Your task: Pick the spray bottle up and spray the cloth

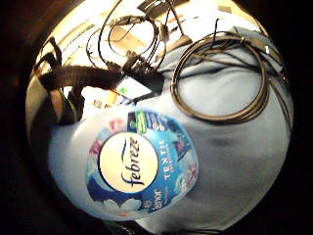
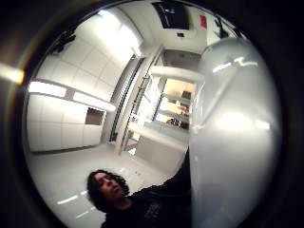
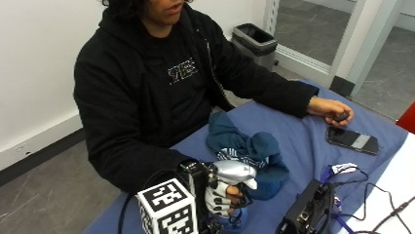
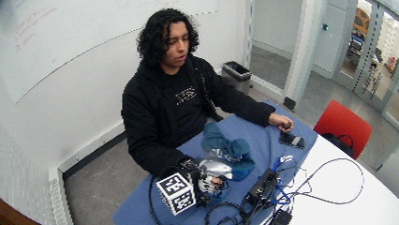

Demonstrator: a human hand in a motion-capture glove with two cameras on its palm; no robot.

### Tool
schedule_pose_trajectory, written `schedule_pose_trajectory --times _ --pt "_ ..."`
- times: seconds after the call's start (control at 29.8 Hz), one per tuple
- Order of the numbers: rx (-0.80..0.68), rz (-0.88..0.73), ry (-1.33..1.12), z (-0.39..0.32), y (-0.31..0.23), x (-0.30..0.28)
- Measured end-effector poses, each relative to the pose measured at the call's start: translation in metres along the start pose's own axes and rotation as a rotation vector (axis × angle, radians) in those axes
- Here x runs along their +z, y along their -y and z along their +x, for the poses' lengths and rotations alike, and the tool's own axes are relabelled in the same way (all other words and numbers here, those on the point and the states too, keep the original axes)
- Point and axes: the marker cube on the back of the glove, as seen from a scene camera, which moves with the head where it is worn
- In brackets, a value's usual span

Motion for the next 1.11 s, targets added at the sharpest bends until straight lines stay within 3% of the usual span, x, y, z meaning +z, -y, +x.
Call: schedule_pose_trajectory --times 0.3,0.6,0.87,1.11 --pt "-0.071 0.101 -0.043 0.001 0.004 -0.001" --pt "-0.076 0.070 -0.025 0.001 0.003 -0.002" --pt "-0.115 -0.082 -0.042 -0.018 -0.016 -0.002" --pt "-0.018 -0.365 -0.278 -0.085 -0.039 0.002"
